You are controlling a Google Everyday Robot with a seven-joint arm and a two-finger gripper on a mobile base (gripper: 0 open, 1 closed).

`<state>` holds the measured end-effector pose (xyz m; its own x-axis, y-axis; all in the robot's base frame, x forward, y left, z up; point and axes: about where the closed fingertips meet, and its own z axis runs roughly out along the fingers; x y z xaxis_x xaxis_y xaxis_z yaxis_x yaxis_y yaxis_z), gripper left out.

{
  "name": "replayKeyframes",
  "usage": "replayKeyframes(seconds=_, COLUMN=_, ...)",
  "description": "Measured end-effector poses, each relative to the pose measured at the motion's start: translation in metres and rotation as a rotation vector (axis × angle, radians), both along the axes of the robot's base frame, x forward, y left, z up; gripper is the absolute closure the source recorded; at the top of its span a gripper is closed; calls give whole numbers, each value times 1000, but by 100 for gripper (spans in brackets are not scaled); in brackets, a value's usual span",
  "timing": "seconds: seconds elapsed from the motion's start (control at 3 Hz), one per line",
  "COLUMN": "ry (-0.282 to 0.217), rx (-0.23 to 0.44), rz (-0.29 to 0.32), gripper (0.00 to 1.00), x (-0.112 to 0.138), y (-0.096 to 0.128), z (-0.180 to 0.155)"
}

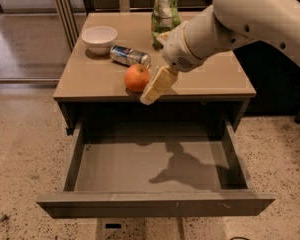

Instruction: Place orange into top drawer

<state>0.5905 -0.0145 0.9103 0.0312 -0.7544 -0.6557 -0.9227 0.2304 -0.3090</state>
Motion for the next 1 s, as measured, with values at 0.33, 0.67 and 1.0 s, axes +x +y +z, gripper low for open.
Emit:
replayKeyframes(seconds=0.33, ry=-7, rx=-49, rz=-8, gripper=0, x=4, y=15, z=-18)
replayKeyframes(seconds=0.67, ry=-12, rx=-79, rz=-10, gripper=0, x=10, y=25, z=-27)
replayKeyframes(seconds=1.0, ry=-2, rx=-71, rz=-28, gripper=0, x=19, y=26, z=-33)
